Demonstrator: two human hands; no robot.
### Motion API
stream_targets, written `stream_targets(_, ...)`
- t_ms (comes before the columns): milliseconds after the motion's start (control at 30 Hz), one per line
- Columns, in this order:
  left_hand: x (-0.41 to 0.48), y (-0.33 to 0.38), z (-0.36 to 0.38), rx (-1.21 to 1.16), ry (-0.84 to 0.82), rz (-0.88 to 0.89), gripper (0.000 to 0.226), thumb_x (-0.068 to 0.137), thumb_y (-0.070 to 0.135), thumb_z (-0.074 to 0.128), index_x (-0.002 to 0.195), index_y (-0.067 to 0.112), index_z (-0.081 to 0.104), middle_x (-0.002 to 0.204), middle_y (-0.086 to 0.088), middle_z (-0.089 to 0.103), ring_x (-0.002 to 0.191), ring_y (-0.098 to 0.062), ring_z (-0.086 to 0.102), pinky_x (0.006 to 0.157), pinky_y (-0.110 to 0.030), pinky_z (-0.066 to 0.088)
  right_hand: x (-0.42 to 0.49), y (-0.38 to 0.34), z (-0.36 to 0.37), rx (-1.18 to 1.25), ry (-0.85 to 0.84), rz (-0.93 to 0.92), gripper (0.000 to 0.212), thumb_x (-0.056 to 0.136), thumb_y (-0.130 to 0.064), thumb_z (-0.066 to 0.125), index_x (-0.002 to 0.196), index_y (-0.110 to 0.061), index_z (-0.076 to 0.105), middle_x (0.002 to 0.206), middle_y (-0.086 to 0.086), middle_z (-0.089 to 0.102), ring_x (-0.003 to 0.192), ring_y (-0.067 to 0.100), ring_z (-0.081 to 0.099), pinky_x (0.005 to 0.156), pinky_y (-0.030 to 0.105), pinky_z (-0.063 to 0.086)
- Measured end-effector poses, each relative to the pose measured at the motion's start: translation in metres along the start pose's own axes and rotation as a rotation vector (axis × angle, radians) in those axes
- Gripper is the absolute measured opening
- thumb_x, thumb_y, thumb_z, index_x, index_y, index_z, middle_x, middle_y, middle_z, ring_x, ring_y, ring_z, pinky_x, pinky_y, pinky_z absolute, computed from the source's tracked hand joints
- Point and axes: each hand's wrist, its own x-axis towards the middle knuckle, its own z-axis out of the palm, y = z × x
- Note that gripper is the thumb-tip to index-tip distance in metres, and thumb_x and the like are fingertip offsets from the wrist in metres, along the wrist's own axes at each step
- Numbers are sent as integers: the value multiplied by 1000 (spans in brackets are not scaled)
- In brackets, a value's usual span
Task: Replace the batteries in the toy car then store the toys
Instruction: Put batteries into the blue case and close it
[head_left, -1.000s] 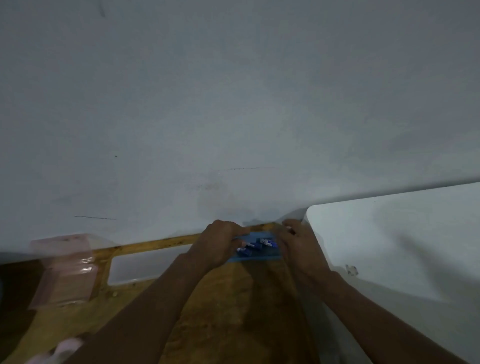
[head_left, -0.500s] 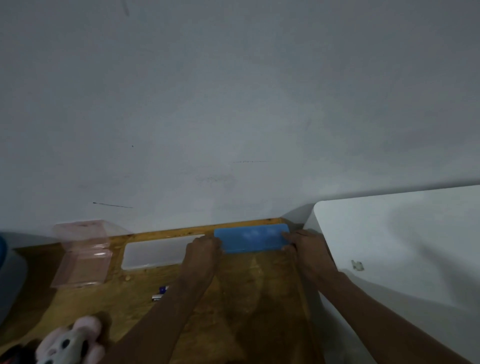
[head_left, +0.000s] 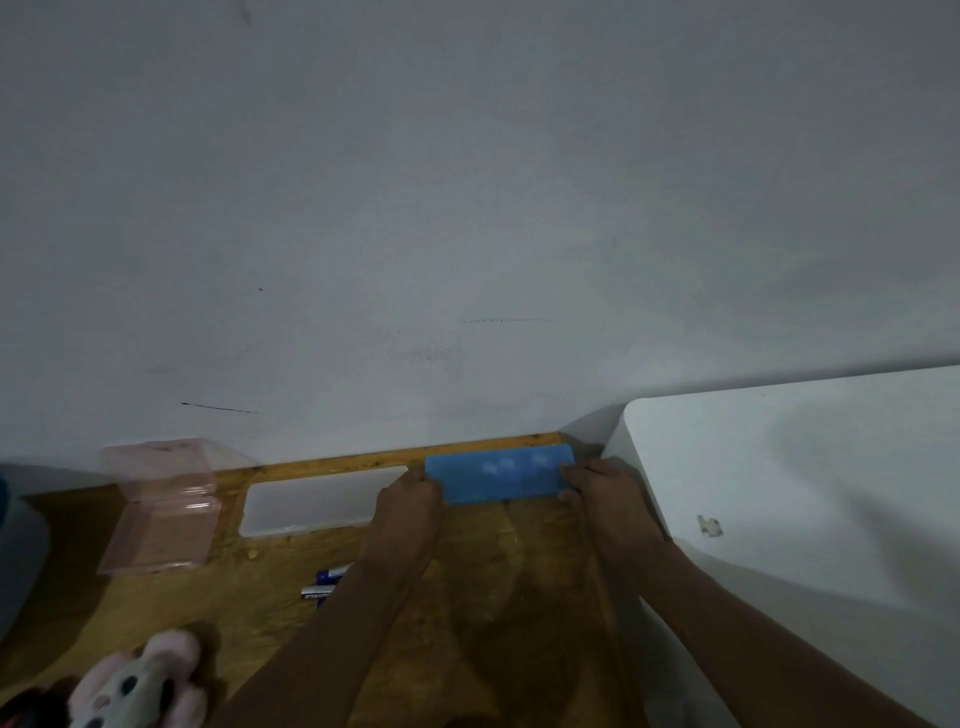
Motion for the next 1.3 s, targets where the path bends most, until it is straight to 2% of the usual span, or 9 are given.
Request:
stream_targets(133,0,1,0,6,-16,-2,28,97,18,49,122,11,61,124,-7,58,111,-19,58,96,-26,46,-1,-3,1,53,39,25,30,97,-25,50,119,-5,55,111,3,59,93,10,55,80,16,48)
stream_targets(300,2,2,0,22,-18,-29,28,97,19,50,122,11,60,120,-7,61,107,-18,60,93,-26,48,-5,-8,-2,-49,8,13,33,97,-29,47,123,-8,52,120,9,58,114,23,56,98,25,46)
stream_targets(500,-25,3,-9,0,64,55,42,97,28,50,136,14,47,137,-7,51,122,-21,51,103,-31,42,-30,-24,-6,-485,-21,-124,52,95,-42,49,138,-14,39,138,8,47,125,21,47,109,33,37)
stream_targets(633,-62,3,-20,6,139,79,50,100,31,42,146,14,33,150,-9,38,136,-24,37,111,-35,32,-70,-47,-5,-495,21,-168,53,99,-38,41,144,-12,30,147,11,37,134,26,37,113,36,28)
stream_targets(733,-95,2,-26,59,163,105,54,100,34,40,148,13,27,154,-9,31,141,-25,29,114,-35,28,-111,-61,-3,-523,6,-217,66,94,-52,31,146,-11,26,151,11,32,138,26,31,113,34,22)
stream_targets(867,-136,-6,-23,60,161,128,53,100,33,40,147,10,29,152,-11,34,138,-27,33,112,-37,30,-153,-72,11,-410,-26,-235,86,80,-64,15,140,-8,37,146,11,39,135,23,36,112,30,23)
stream_targets(967,-169,-12,-20,1,153,121,50,100,36,39,144,13,34,149,-9,38,134,-25,39,107,-37,36,-182,-65,28,-435,49,-238,63,95,-53,31,143,-11,35,148,11,37,134,26,36,113,35,27)
stream_targets(1100,-216,-24,-18,-76,162,170,44,99,28,44,140,12,42,143,-8,46,127,-24,46,102,-32,37,-228,-62,55,-375,123,-241,46,97,-38,47,133,-9,48,136,12,51,123,28,47,103,36,38)
stream_targets(1300,-273,-49,5,-222,119,102,34,98,28,47,127,13,56,127,-8,60,110,-23,58,90,-32,44,-301,-58,86,-305,81,-127,35,98,-35,45,118,-9,56,115,8,61,104,24,56,86,33,47)
